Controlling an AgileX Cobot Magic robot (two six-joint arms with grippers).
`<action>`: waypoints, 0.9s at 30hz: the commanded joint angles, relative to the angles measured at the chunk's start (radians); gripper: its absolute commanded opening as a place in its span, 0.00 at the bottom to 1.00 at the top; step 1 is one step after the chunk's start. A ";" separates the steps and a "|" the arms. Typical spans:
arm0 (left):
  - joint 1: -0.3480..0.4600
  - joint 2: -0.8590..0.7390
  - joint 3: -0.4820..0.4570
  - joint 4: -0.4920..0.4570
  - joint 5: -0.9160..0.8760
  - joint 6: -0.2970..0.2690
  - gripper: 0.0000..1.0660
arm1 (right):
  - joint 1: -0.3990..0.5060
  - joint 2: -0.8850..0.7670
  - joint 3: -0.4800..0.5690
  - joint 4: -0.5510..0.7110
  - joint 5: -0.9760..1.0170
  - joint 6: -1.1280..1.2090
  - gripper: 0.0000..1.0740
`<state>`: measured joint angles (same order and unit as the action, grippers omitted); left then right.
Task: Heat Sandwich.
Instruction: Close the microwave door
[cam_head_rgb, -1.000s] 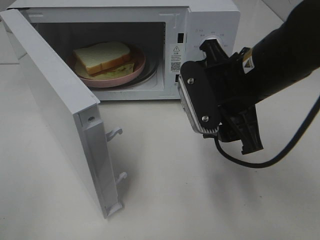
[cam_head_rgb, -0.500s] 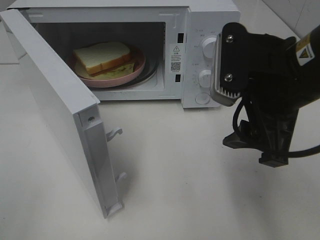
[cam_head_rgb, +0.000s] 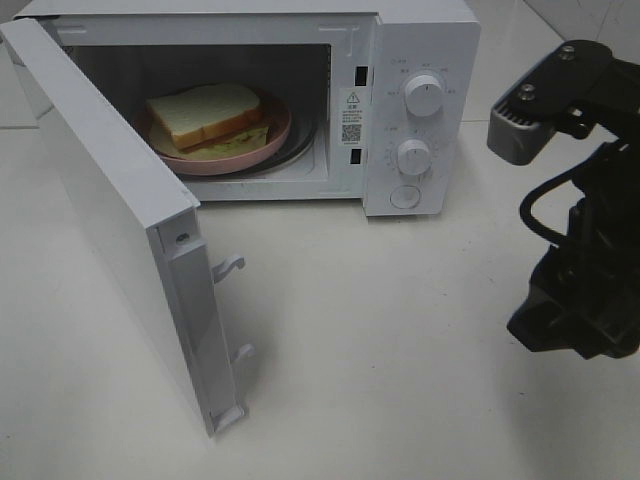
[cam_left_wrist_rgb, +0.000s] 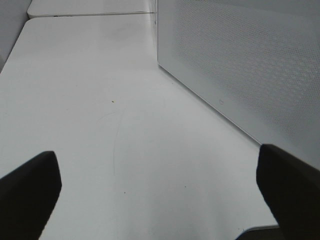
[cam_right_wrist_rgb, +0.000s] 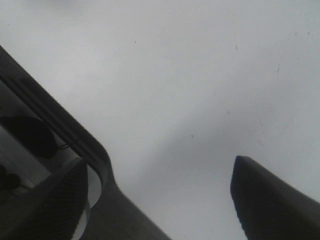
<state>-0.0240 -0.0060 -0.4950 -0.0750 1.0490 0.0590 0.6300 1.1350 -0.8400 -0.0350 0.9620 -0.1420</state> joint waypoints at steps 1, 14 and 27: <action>-0.004 -0.020 0.004 -0.005 -0.013 -0.002 0.94 | 0.001 -0.023 0.003 -0.009 0.094 0.074 0.71; -0.004 -0.020 0.004 -0.005 -0.013 -0.002 0.94 | 0.001 -0.129 0.003 -0.042 0.282 0.126 0.72; -0.004 -0.020 0.004 -0.005 -0.013 -0.002 0.94 | -0.089 -0.453 0.004 -0.098 0.320 0.201 0.71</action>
<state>-0.0240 -0.0060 -0.4950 -0.0750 1.0490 0.0590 0.5480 0.6960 -0.8400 -0.1260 1.2160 0.0490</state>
